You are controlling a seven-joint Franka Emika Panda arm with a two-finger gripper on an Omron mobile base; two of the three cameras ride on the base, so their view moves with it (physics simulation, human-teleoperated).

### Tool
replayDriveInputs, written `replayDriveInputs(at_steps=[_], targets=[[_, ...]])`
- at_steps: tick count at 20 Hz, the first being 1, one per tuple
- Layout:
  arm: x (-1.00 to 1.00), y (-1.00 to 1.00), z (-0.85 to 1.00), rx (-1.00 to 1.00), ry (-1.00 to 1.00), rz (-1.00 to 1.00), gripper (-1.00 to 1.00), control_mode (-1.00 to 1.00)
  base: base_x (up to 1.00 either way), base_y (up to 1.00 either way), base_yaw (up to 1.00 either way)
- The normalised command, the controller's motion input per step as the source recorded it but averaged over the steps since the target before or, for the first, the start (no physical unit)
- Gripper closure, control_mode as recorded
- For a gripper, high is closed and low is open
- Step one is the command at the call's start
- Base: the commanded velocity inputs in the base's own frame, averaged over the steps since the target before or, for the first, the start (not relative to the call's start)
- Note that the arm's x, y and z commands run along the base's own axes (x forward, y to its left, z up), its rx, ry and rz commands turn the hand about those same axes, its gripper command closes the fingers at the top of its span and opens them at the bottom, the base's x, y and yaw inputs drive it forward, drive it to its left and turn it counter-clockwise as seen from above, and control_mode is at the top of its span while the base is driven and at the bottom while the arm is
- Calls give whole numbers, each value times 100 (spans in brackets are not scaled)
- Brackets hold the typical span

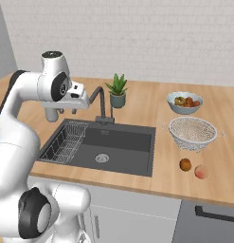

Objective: Put the colander in the sink, put the peach, pear, peach in the colander, and turn on the sink faucet and pour water over the colander.

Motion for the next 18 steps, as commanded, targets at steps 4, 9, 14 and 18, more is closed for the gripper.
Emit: replayDriveInputs(at_steps=[4, 9, 14, 18], targets=[[-21, -3, -2, 0, -7, 0, -100, -100, 0, 0, 0], [-67, -41, -4, 0, -23, 0, -100, -100, 0, 0, 0], [-52, -73, 0, -1, -2, 0, -100, -100, 0, 0, 0], [-25, -89, -8, -9, 0, 0, -100, -100, 0, 0, 0]])
